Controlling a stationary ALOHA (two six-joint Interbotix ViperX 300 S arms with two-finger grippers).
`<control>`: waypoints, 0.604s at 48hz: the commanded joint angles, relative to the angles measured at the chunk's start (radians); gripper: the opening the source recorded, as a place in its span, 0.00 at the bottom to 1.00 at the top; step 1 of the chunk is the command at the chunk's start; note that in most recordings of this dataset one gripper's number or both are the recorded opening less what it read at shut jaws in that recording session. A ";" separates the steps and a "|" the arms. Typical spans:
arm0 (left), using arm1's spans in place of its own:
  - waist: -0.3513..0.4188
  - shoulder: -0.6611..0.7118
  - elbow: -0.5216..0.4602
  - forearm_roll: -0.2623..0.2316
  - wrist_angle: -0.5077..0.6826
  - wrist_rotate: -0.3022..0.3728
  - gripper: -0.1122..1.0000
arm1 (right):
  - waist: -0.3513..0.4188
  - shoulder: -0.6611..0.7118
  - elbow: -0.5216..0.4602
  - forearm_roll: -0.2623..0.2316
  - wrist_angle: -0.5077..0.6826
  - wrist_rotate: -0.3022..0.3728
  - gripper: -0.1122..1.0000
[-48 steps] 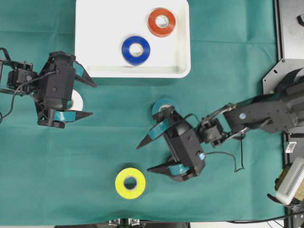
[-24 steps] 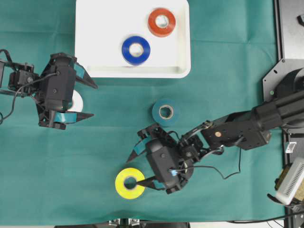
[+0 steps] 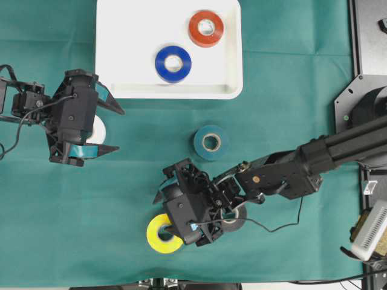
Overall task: Put the tape alternately from left to right into the white case.
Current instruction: 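Move the right gripper down to the yellow tape roll, then grasp the yellow roll through its hole with the right gripper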
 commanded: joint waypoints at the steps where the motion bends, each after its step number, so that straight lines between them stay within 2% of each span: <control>1: -0.003 -0.011 -0.009 -0.002 -0.008 -0.002 0.79 | 0.003 -0.008 -0.026 0.002 -0.003 0.003 0.80; 22: -0.005 -0.011 -0.005 0.000 -0.008 -0.002 0.79 | 0.003 0.014 -0.064 0.002 0.046 0.003 0.79; 26: -0.003 -0.011 -0.005 0.000 -0.008 -0.002 0.79 | 0.005 0.014 -0.072 0.003 0.061 0.003 0.70; 29: -0.005 -0.011 -0.005 0.000 -0.006 -0.002 0.79 | 0.003 0.015 -0.077 0.002 0.071 0.003 0.55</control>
